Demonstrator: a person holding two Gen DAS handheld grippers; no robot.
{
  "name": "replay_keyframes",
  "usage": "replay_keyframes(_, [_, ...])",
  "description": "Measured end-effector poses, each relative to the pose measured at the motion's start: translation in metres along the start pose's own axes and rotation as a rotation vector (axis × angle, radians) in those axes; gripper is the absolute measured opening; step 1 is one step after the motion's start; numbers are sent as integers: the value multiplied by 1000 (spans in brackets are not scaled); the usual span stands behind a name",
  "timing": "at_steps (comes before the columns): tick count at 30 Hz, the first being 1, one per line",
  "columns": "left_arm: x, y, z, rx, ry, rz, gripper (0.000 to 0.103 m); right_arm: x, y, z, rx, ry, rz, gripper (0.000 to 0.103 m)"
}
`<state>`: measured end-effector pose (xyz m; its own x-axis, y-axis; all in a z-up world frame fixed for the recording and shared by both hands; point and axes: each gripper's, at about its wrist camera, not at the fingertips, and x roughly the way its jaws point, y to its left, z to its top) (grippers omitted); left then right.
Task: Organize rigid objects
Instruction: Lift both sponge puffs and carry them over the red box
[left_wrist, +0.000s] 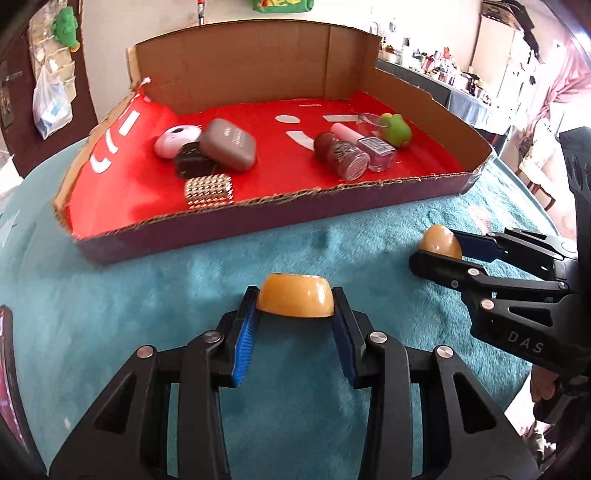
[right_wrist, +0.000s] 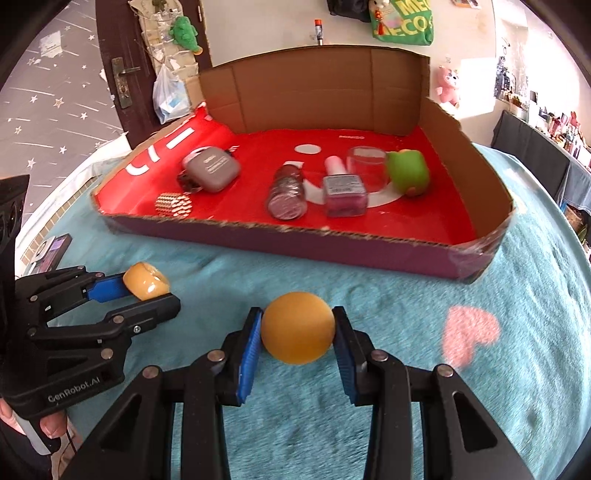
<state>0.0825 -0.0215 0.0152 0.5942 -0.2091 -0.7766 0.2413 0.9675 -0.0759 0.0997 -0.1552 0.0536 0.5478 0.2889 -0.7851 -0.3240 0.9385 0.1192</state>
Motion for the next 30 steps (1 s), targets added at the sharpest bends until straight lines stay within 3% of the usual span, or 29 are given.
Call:
replay_keyframes(12, [-21, 12, -8, -30, -23, -3, 36, -7, 18, -3, 2, 29, 117, 40])
replay_keyframes(30, [-54, 0, 14, 1, -120, -57, 36, -33, 13, 22, 1, -49, 143, 40])
